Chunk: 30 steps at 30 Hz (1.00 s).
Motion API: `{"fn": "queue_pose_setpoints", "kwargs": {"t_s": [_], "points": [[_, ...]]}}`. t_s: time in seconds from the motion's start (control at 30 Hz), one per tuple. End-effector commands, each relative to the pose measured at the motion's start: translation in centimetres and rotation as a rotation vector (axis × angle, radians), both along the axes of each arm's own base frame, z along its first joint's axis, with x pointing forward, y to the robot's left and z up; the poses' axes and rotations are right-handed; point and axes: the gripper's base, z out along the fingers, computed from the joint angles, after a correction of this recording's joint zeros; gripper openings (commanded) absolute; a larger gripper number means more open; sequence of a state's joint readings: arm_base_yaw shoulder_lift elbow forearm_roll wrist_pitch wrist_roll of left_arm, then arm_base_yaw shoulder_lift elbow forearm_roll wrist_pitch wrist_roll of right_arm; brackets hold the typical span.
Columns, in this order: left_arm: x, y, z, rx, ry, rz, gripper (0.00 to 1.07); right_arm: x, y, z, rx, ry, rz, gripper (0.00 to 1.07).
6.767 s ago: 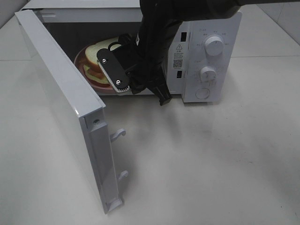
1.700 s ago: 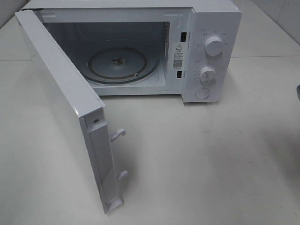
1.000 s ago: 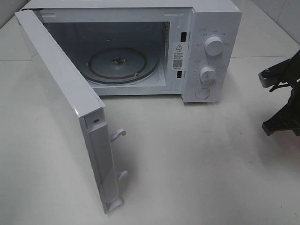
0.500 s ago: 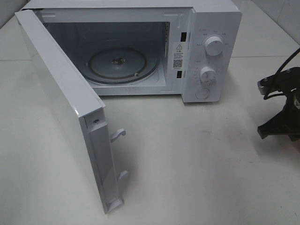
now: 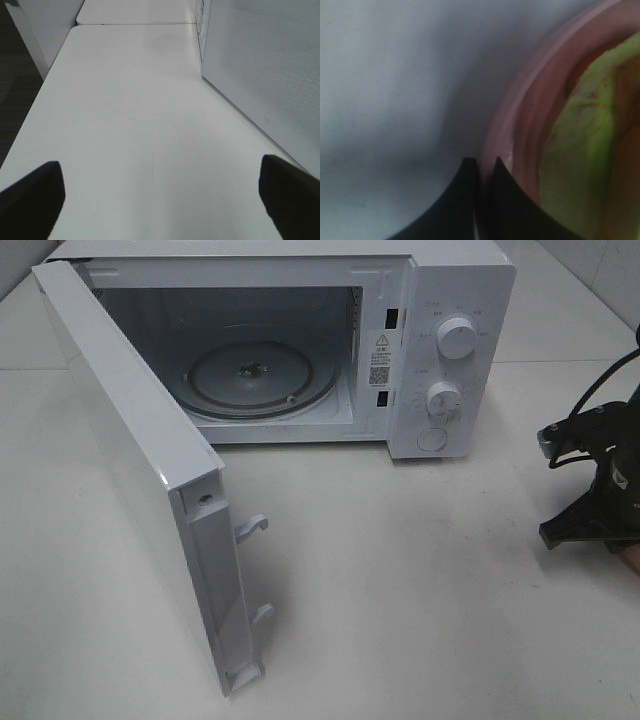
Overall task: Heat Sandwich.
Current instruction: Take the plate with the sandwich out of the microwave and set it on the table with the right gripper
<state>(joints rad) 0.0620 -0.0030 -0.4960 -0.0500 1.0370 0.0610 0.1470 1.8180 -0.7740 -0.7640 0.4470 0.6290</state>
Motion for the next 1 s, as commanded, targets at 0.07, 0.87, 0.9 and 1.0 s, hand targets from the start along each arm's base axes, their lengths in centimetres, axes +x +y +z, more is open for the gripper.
{"fn": "queue_pose_setpoints", "kwargs": {"t_s": [0.07,0.87,0.9,1.0], "points": [[-0.3,-0.1,0.0,-0.005,-0.033,0.003,1.01,0.3,-0.2,0.0,-0.006,-0.011,0.012,0.02],[-0.3,-0.1,0.0,-0.005,-0.033,0.003,1.01,0.1,-0.3,0.2,-0.009,0.004,-0.024,0.47],[-0.3,-0.1,0.0,-0.005,-0.033,0.003,1.01,0.0,-0.3,0.6,-0.004,-0.003,-0.031,0.52],[-0.3,-0.1,0.0,-0.005,-0.033,0.003,1.01,-0.2,-0.3,1.5,0.004,-0.015,-0.047,0.57]]}}
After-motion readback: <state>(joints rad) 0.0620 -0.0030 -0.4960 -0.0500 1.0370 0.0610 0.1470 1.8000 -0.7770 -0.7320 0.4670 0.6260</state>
